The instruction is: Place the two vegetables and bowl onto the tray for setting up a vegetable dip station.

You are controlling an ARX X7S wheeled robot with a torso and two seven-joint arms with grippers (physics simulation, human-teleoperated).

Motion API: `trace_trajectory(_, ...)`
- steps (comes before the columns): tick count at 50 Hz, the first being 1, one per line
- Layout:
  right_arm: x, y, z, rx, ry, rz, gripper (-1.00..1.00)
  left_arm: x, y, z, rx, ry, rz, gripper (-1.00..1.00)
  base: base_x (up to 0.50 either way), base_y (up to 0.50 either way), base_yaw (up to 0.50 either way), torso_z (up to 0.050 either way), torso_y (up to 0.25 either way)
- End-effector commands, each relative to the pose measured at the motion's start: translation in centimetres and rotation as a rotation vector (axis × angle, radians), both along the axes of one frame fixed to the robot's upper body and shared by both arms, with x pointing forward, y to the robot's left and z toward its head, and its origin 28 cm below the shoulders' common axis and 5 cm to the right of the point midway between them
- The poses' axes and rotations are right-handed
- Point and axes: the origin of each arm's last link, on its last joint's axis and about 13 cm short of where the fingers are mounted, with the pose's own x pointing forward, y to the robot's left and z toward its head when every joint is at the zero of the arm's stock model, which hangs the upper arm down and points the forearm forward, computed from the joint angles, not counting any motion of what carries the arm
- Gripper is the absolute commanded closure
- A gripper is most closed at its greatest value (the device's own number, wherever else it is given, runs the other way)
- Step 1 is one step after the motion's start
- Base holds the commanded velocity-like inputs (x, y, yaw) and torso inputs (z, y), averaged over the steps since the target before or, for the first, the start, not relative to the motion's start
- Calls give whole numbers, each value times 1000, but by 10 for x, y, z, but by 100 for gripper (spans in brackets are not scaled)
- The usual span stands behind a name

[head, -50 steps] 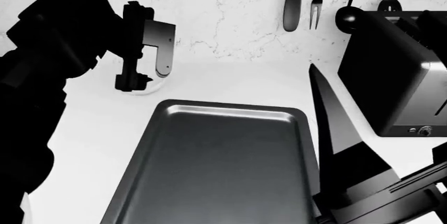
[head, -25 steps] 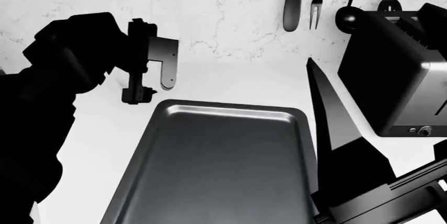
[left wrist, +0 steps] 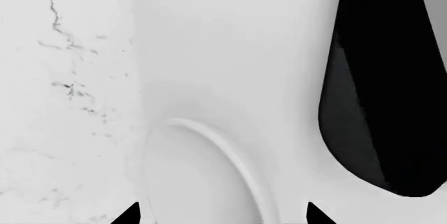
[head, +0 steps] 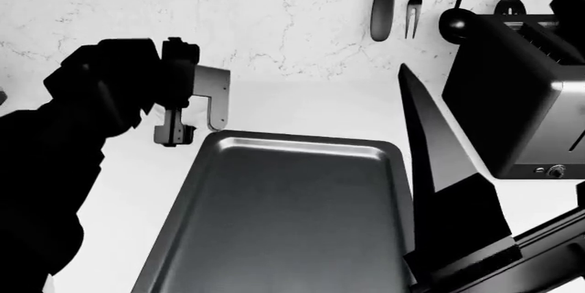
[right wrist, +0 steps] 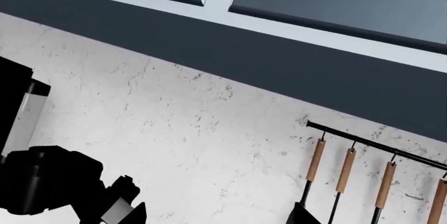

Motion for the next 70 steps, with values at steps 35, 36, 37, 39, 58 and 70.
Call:
trace_trajectory(35, -7, 0, 8, 27, -10, 5, -100, -1, 10, -7, 140, -79, 7, 100, 0, 0, 0, 0, 0)
trace_trajectory(36, -7, 0, 8, 27, -11, 6, -100, -2, 10, -6, 135, -83, 4, 100, 0, 0, 0, 0, 0)
trace_trajectory(37, -7, 0, 8, 29, -12, 8, -100, -2, 11, -3, 125, -94, 3, 100, 0, 0, 0, 0, 0)
trace_trajectory(39, -7, 0, 8, 33, -13, 12, -100, -2, 12, 2, 112, -103, 9, 100, 0, 0, 0, 0, 0)
trace_trajectory(58, -21, -3, 16, 34, -62, 87, -100, -15, 37, 78, 15, -217, -21, 100, 0, 0, 0, 0, 0)
trace_trajectory(70, -34, -10, 17, 12, -8, 102, -100, -27, 34, 119, -109, -238, -262, 100, 0, 0, 0, 0, 0)
